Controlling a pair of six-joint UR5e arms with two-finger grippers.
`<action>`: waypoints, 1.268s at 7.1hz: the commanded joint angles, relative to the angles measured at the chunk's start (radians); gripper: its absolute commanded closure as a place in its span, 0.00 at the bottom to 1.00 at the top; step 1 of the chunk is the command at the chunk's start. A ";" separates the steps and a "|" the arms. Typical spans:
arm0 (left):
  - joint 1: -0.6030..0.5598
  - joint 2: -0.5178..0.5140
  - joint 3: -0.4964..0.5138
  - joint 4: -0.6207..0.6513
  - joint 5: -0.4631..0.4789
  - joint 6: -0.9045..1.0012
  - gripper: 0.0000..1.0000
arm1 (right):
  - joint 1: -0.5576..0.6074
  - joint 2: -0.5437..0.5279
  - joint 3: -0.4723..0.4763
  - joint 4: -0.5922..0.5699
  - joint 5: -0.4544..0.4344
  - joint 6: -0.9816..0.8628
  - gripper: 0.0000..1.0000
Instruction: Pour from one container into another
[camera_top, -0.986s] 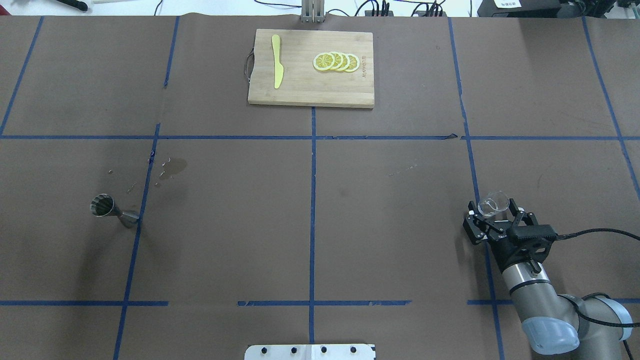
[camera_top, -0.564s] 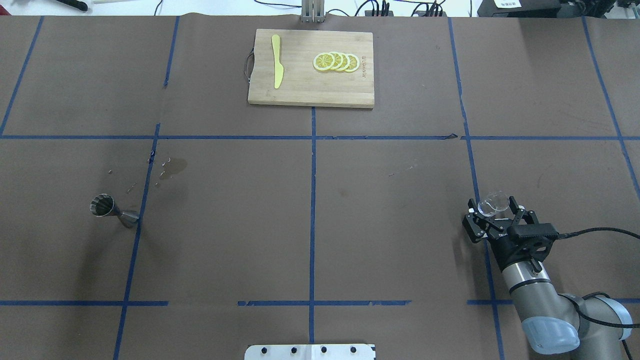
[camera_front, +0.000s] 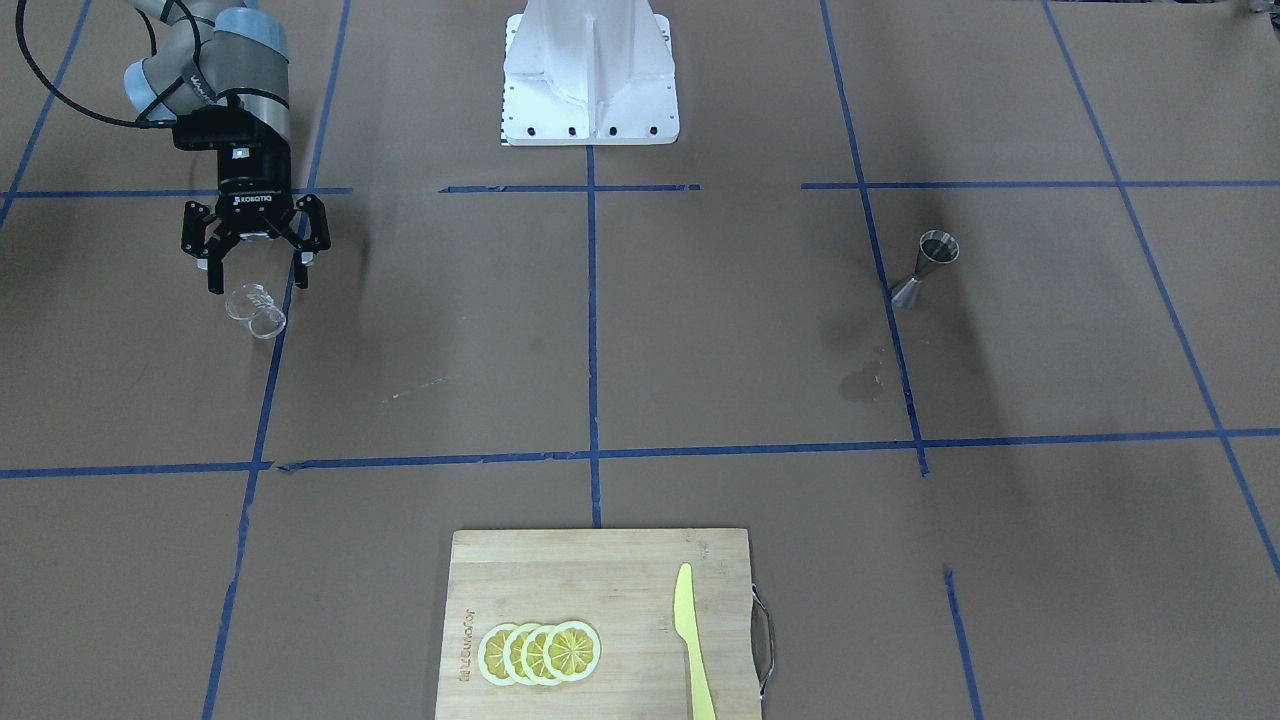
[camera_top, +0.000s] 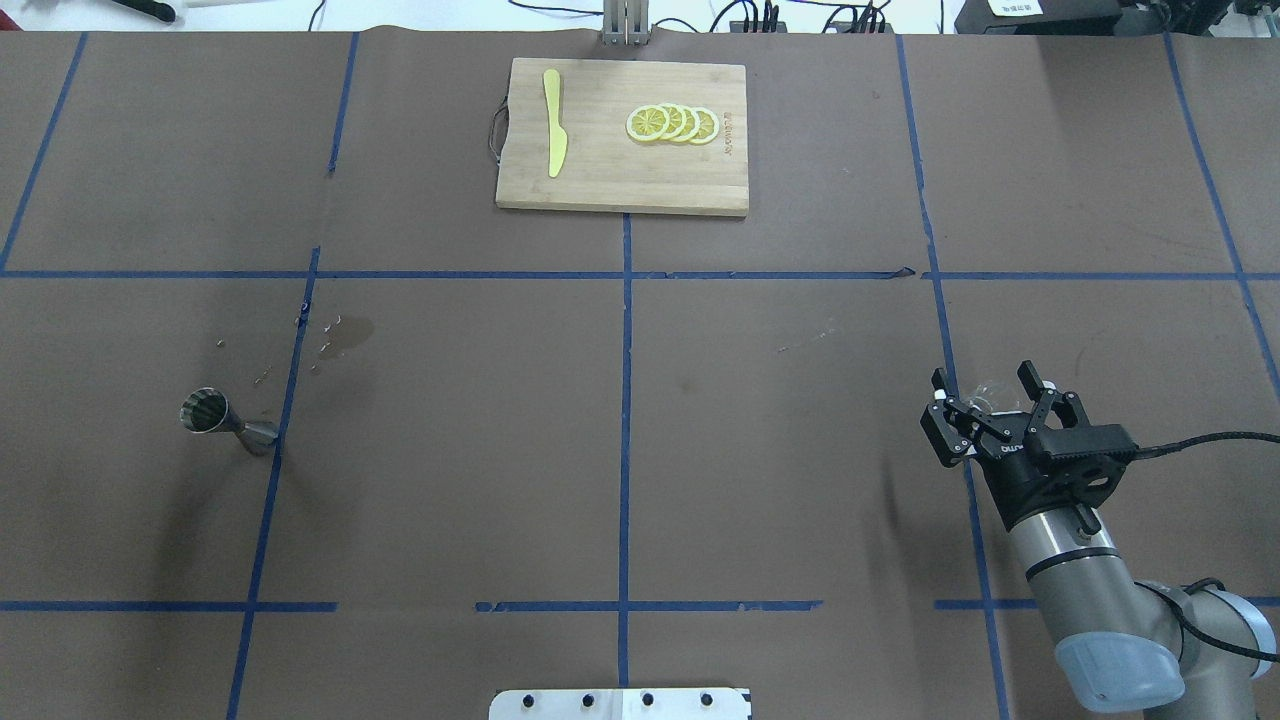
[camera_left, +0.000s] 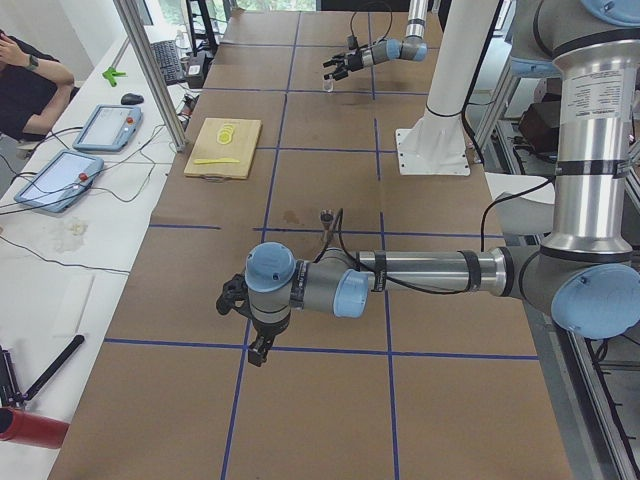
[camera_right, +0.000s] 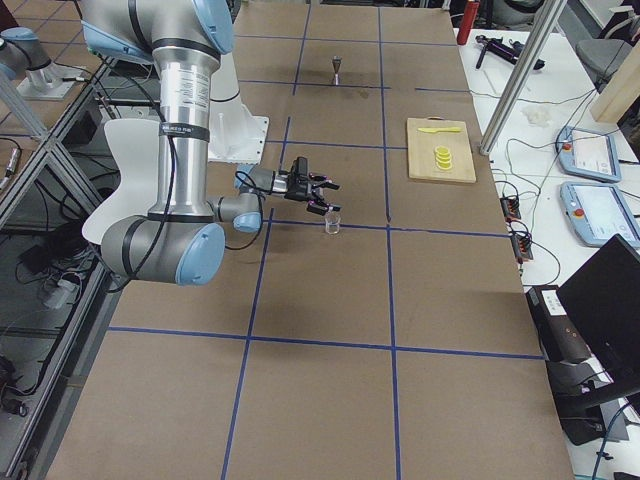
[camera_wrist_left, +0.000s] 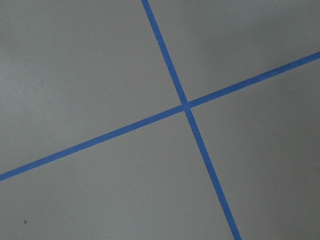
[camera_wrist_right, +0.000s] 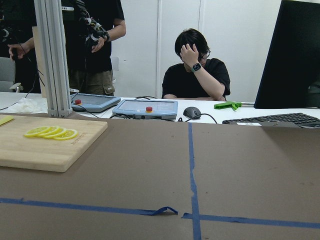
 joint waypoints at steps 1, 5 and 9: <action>0.000 0.000 -0.002 0.000 0.000 0.000 0.00 | 0.107 0.007 0.011 -0.004 0.199 -0.037 0.00; 0.000 0.000 0.001 -0.003 0.000 0.000 0.00 | 0.554 0.030 0.018 -0.157 0.900 -0.228 0.00; 0.002 0.000 0.001 -0.003 0.000 0.000 0.00 | 1.105 0.027 0.011 -0.459 1.646 -0.795 0.00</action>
